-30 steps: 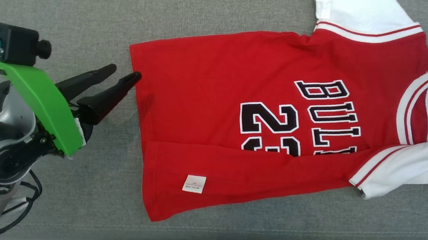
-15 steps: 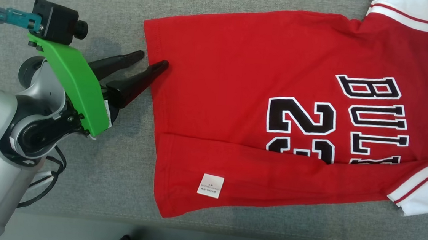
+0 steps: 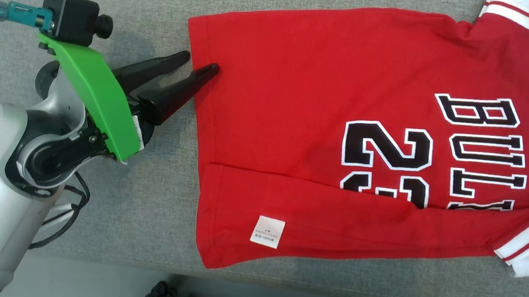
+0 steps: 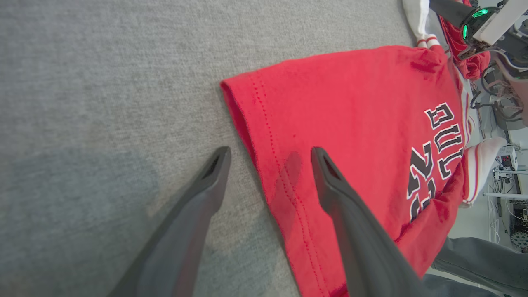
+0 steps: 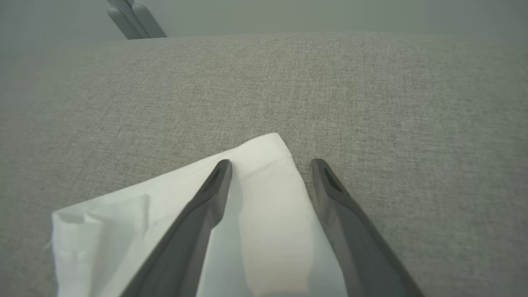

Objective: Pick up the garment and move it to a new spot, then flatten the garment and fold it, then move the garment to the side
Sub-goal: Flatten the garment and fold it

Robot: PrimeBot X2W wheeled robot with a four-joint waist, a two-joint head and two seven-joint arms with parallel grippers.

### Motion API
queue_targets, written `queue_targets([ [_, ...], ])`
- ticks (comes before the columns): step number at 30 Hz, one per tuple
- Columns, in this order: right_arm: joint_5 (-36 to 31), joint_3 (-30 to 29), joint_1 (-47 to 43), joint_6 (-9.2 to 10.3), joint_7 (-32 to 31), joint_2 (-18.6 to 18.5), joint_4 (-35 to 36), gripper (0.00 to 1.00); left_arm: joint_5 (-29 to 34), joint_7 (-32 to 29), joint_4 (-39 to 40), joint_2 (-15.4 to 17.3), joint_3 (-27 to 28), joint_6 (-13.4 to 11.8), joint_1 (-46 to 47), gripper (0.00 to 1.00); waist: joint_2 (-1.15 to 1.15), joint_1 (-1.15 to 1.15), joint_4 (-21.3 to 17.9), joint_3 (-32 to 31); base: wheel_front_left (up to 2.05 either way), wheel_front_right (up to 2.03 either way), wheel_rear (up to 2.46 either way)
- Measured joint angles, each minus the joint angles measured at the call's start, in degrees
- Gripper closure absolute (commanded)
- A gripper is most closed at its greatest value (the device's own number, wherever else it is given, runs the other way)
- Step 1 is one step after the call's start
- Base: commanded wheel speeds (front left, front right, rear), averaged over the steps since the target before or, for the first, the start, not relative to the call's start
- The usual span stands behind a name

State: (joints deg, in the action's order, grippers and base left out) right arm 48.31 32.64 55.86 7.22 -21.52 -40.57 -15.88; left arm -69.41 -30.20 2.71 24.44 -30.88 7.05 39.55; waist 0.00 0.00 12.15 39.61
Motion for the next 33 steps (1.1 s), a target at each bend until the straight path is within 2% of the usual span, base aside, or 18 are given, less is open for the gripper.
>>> queue_targets([
  [20,-0.6,-0.3,3.0,-0.05,-0.6,1.3,-3.6,0.00,0.7,2.3,-2.3,-0.1,-1.2,0.3,5.3,0.00,0.00,0.00,-1.6,1.6,0.00,0.00,0.00],
  [21,-0.6,-0.3,3.2,-0.05,-0.6,1.4,-3.8,0.00,0.7,2.6,-2.3,-0.3,-1.4,0.3,5.5,0.03,0.00,0.00,-1.6,1.7,0.00,0.00,0.00],
  [22,-0.5,-0.3,3.4,-0.05,-0.7,1.6,-3.9,0.00,0.7,2.8,-2.3,-0.4,-1.6,0.3,5.6,0.11,0.00,0.00,-1.6,1.7,0.00,0.00,0.00],
  [25,-0.4,-0.2,3.6,-0.09,-1.2,2.1,-4.0,0.00,0.6,2.9,-2.3,-0.6,-2.4,0.3,5.9,0.51,0.00,0.00,-1.5,1.7,0.00,0.00,0.00],
  [28,-0.4,0.2,3.9,-0.24,-1.6,2.4,-4.4,0.00,0.6,3.4,-2.7,-0.8,-3.2,0.3,6.0,0.66,0.00,0.00,-1.4,1.6,0.00,0.00,0.00],
  [31,-0.1,0.7,4.0,-0.82,-2.1,2.9,-4.8,0.00,0.6,3.6,-3.3,-1.2,-4.1,0.3,6.0,0.73,0.00,0.00,-1.3,1.1,0.00,0.00,0.00],
  [32,0.2,1.0,4.1,-0.96,-2.7,3.0,-4.8,0.10,0.5,3.6,-3.3,-1.2,-4.2,0.3,6.0,0.74,0.00,0.00,-1.2,1.0,0.00,0.00,0.00],
  [33,0.3,1.2,4.3,-1.34,-3.2,3.2,-4.8,0.15,0.5,3.6,-3.4,-1.2,-4.3,0.3,6.0,0.76,0.00,0.00,-1.2,0.9,0.00,0.00,0.00],
])
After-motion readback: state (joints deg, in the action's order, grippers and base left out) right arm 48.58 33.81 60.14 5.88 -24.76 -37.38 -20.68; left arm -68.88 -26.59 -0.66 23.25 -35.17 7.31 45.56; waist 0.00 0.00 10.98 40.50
